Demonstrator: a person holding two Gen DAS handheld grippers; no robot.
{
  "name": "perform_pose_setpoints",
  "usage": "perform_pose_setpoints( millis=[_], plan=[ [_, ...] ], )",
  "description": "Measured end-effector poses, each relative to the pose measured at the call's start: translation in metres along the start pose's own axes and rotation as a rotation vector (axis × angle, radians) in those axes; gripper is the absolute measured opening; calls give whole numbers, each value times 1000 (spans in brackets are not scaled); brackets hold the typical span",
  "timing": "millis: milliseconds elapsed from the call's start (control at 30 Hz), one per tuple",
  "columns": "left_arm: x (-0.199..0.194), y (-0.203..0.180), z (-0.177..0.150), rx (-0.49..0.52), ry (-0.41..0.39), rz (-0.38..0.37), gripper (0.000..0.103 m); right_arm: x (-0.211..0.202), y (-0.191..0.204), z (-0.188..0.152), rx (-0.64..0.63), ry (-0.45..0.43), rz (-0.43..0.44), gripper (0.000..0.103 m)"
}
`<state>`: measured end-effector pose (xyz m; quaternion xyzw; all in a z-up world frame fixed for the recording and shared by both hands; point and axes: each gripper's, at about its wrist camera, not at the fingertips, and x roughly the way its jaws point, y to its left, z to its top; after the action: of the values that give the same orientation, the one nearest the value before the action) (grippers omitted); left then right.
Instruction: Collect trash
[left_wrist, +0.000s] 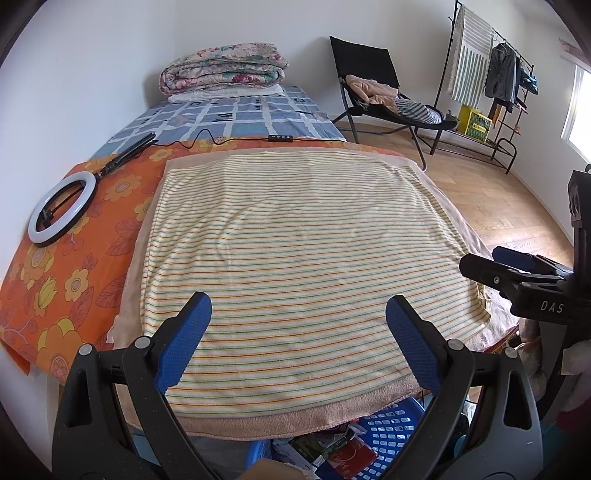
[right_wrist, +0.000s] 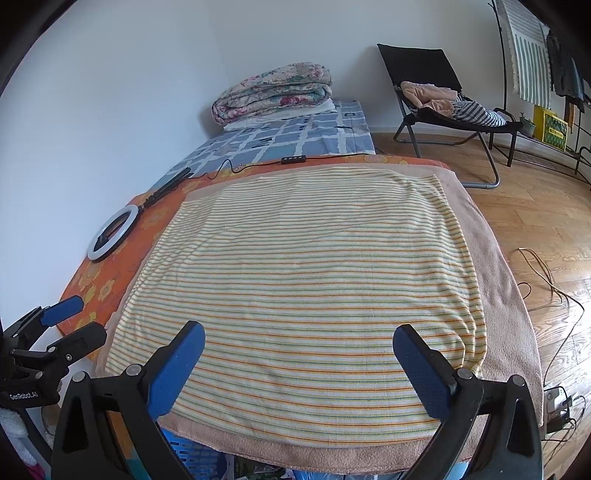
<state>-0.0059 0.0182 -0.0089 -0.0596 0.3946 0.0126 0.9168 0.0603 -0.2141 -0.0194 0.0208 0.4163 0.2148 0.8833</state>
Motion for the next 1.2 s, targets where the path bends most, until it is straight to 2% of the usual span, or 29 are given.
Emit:
perform_pose_setpoints(
  millis=[633,900,1000,1200],
  plan=[
    [3,2,0,37,11,26,97,0,-2,-1,2,-1,-3,103],
    [1,3,-2,61,17,16,97,2,-6,-5,16,-3,-6,103],
    [-2,2,-2,75,10,20,103,2,-5,-5,16,-1,-5,103],
    [-4,1,-4,82,20,31,103,3,-4,-6,18,-3,-7,103]
  ],
)
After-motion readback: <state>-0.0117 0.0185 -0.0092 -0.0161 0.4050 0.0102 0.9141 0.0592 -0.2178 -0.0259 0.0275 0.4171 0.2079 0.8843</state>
